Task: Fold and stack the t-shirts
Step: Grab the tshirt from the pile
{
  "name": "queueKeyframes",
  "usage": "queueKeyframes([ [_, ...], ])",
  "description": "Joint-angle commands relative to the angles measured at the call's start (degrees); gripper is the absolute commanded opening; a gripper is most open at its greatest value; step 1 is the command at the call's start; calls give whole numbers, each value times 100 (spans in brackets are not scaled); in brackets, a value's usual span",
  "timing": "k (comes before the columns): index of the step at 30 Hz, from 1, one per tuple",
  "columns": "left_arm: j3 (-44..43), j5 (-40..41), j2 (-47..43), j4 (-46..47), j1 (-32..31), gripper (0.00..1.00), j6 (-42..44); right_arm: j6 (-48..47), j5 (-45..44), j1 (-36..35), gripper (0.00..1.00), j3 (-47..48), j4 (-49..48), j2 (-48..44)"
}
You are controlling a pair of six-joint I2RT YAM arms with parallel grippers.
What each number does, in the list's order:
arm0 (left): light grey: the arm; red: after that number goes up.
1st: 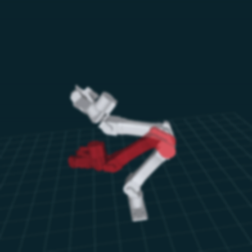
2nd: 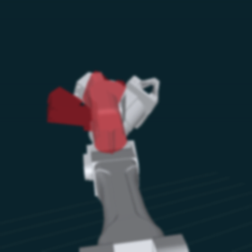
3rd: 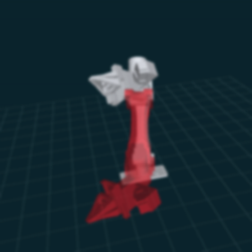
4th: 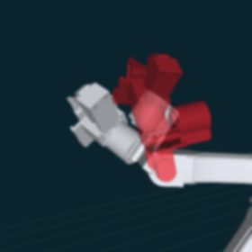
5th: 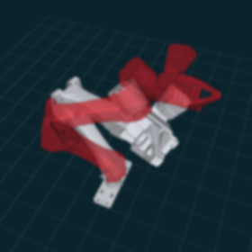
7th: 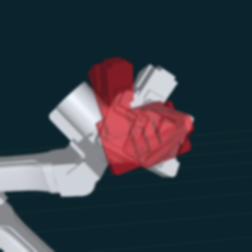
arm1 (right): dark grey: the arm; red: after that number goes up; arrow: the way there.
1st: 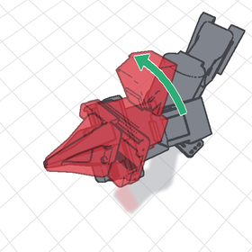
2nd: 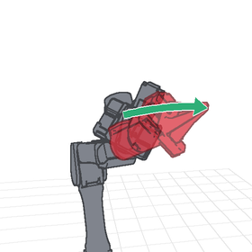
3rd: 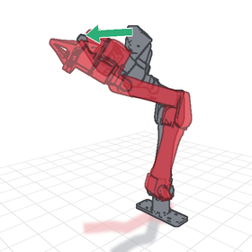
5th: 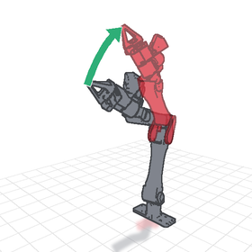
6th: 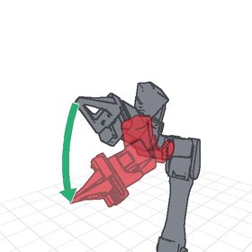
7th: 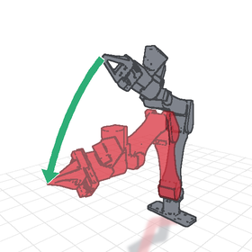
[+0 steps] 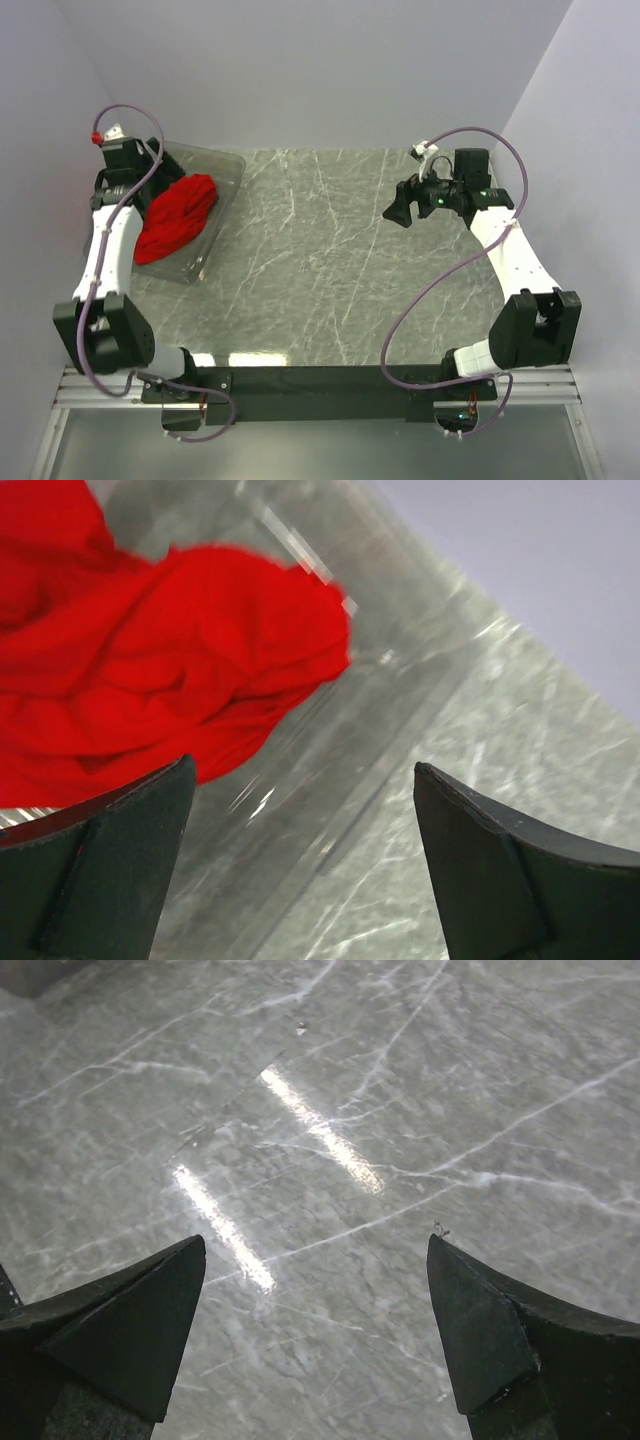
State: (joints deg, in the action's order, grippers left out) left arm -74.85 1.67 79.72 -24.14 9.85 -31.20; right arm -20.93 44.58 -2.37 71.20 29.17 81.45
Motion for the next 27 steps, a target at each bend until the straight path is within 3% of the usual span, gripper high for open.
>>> queueKeyframes([
  [1,-214,-404,517,-355,123,95,-61,-122,429,18,97,26,-157,116],
  [10,-960,-2,2607,129,132,81,-334,-210,403,26,96,122,-113,284],
  [17,-1418,676,3321,-152,17,74,-115,-166,324,132,96,-9,-131,205],
  [20,-1436,729,3462,-152,17,62,17,-166,306,149,96,-45,-78,161],
  [23,-1383,694,3445,5,-9,32,105,-192,288,158,96,-27,-17,134],
  [24,-1357,685,3401,58,-18,14,132,-210,280,167,96,-27,1,126],
  [26,-1296,703,3164,216,-88,1,280,-236,288,167,96,-1,62,108],
  [27,-1269,703,3059,278,-123,1,342,-254,288,167,96,8,71,108],
])
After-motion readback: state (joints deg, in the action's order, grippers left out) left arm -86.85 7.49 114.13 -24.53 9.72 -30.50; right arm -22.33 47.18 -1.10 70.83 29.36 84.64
